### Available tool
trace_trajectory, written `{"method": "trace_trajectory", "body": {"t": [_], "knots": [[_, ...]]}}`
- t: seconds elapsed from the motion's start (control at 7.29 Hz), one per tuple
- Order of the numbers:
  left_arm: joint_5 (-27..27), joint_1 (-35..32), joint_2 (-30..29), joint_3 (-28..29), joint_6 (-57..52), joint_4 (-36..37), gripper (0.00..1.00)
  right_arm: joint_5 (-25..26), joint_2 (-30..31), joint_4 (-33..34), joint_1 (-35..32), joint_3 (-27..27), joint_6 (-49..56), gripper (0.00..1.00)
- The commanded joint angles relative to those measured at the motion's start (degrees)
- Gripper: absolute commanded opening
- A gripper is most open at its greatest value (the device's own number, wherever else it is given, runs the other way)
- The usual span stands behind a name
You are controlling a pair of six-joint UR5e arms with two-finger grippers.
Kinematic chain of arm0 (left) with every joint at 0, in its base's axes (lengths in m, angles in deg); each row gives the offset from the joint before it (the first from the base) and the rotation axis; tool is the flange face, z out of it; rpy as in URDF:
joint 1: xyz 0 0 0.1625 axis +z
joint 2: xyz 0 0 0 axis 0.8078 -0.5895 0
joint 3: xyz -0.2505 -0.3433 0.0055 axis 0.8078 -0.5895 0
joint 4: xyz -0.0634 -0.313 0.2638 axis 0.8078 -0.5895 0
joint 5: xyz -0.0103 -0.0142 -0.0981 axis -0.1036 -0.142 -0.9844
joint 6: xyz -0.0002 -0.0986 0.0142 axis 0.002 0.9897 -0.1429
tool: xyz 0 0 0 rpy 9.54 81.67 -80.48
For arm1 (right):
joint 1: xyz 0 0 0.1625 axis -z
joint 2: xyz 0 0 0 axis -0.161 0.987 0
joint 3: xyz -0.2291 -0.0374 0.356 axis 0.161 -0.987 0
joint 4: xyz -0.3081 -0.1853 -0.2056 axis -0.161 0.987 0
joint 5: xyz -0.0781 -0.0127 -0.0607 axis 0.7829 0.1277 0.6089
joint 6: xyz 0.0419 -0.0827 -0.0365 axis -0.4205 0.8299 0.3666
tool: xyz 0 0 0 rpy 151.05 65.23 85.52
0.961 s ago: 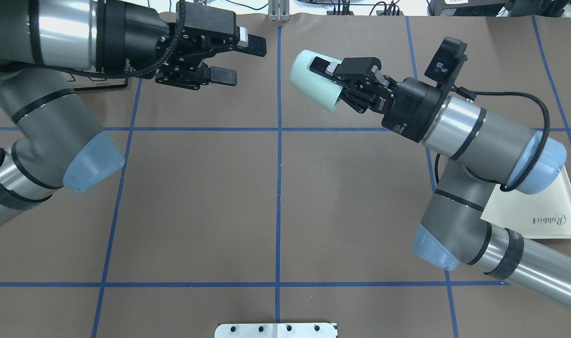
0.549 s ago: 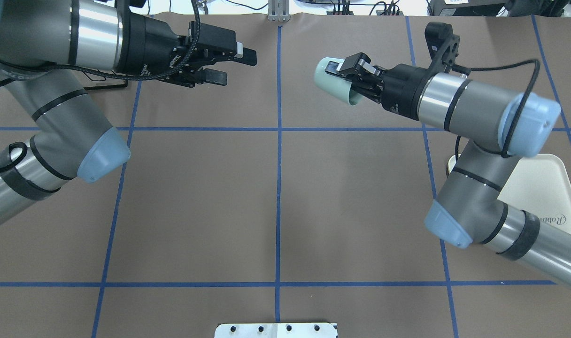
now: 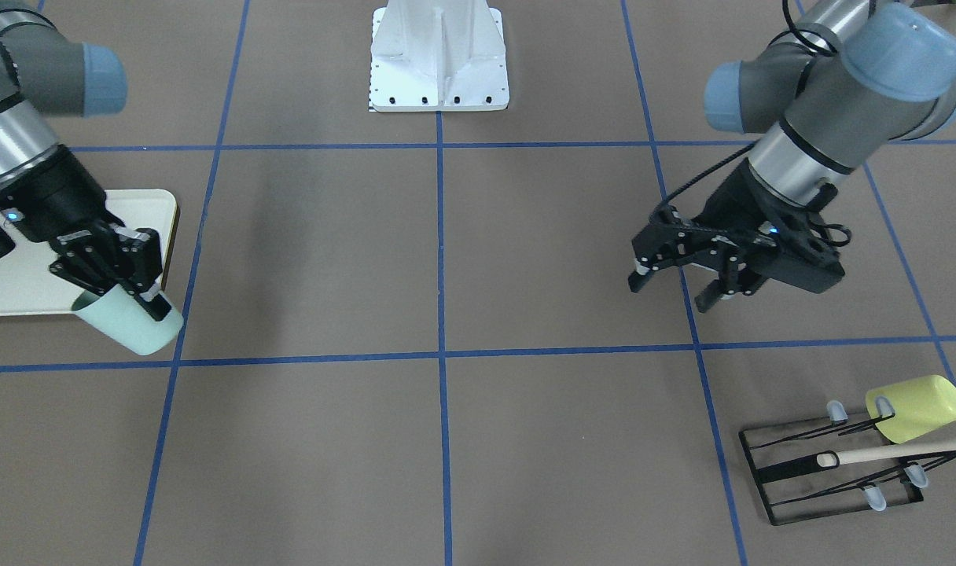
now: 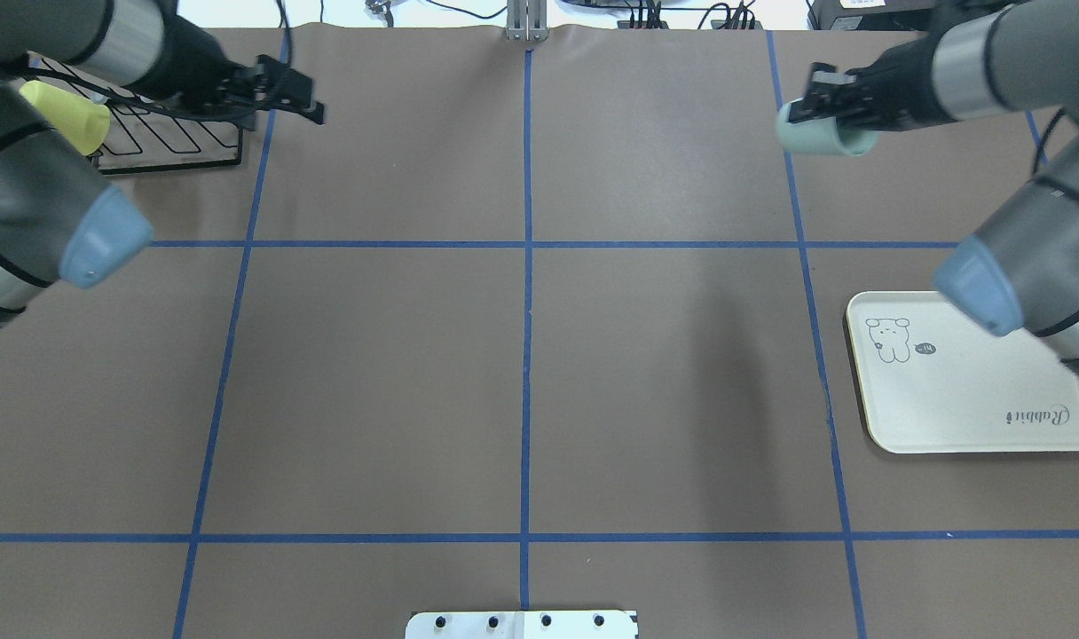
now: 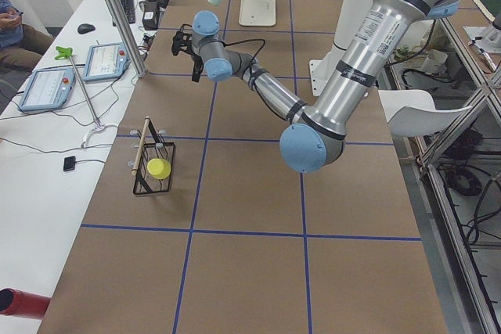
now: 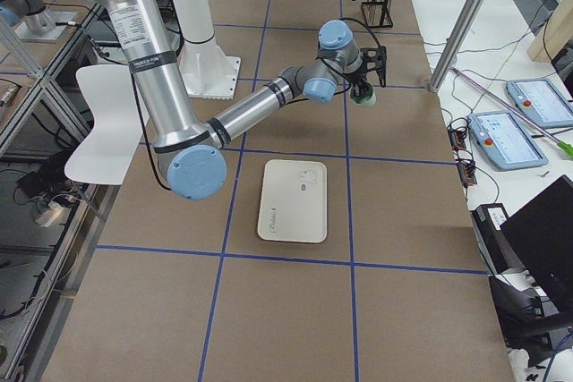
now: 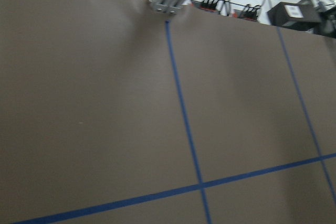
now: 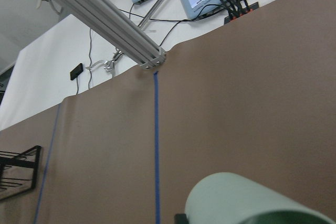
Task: Left arm grabs green cup and hands to right arm on tray
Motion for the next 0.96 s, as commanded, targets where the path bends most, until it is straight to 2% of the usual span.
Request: {"method": "trace_trajectory", "body": {"t": [0.0,0.14,0.27,0.41,0.55,0.69,0.82], "knots": [[-0.2,-7.5,8.8,0.2,-18.8,2.6,1.0,-4.4,2.9,14.2,-6.5,2.2,19.3,0.0],[-0.3,-10.8,10.4,0.2,-24.7,5.8,1.0,-4.4,3.1,22.1,-8.2,3.4,28.2,0.0],[-0.3,-14.1,10.4,-1.7,-31.1,15.7,1.0,-4.4,3.0,29.3,-9.3,5.0,36.2,0.0],[0.5,-16.1,10.8,-4.2,-35.8,23.8,1.0,-4.4,3.9,33.6,-10.8,6.0,43.3,0.0],[0.4,-18.9,12.7,-4.6,-37.5,26.2,1.0,-4.4,5.7,34.3,-12.1,6.3,47.6,0.0],[0.0,-22.5,17.6,-3.2,-37.5,26.6,1.0,-4.5,7.8,34.3,-12.7,7.0,49.4,0.0],[-2.1,-27.7,20.6,0.2,-41.0,23.5,1.0,-4.5,10.2,34.1,-12.8,8.6,50.3,0.0]]}}
